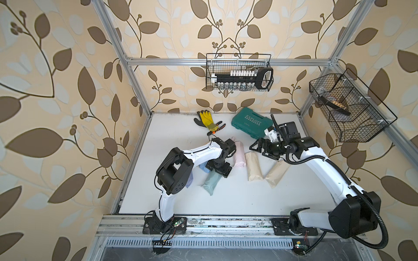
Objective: Take umbrellas out of sleeves
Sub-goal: Adjust the umbrella at the center of the board.
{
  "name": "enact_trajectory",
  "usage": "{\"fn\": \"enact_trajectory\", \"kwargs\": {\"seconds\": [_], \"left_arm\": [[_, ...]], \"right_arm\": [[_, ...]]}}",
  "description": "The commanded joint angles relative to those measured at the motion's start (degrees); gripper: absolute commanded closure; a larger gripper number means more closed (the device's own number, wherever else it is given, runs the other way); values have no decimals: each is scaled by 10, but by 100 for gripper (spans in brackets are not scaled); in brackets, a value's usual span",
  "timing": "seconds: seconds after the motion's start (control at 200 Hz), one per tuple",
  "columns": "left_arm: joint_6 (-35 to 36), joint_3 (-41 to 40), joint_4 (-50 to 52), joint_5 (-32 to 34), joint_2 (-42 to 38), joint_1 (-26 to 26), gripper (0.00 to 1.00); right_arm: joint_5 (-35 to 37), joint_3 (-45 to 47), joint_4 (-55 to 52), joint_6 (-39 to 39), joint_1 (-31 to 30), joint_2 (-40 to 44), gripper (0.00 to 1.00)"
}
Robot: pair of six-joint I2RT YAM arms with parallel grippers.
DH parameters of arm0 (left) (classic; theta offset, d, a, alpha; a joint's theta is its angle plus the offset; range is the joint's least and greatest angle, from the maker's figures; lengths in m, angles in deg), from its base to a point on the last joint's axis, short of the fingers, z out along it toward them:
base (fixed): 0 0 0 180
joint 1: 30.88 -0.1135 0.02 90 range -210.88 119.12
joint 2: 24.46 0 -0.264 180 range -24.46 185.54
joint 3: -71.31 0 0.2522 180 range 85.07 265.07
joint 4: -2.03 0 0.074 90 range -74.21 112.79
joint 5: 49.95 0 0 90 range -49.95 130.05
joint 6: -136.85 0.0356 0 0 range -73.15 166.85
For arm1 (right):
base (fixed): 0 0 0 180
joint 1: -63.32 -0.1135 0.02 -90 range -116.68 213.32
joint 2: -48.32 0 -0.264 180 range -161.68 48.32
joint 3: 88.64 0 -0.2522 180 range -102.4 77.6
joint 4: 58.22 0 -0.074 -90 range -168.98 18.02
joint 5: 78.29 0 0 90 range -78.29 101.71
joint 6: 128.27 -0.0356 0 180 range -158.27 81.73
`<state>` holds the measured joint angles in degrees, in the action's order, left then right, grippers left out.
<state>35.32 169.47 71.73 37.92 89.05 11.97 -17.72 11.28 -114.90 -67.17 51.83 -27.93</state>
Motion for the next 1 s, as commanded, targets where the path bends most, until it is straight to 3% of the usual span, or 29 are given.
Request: {"fn": "enact_trajectory", "kwargs": {"seconds": [0.0, 0.265, 0.39, 0.485, 0.78, 0.995], "left_arm": [[22, 20, 19, 25, 15, 14, 17], [107, 24, 46, 96, 41, 66, 38], [153, 8, 36, 114, 25, 93, 40], [176, -19, 3, 81, -13, 108, 36], [49, -57, -14, 31, -151, 88, 7], [-99, -139, -42, -72, -286, 5, 5]], "right_arm": [[-13, -8, -10, 9, 2, -8, 1], [-16, -14, -14, 7, 6, -10, 1], [-16, -10, -18, 2, 9, 0, 1], [-18, -5, -22, -3, 11, 12, 1], [-31, 8, -28, -11, 16, 18, 1], [-100, 28, 0, -13, 9, -14, 1]]}}
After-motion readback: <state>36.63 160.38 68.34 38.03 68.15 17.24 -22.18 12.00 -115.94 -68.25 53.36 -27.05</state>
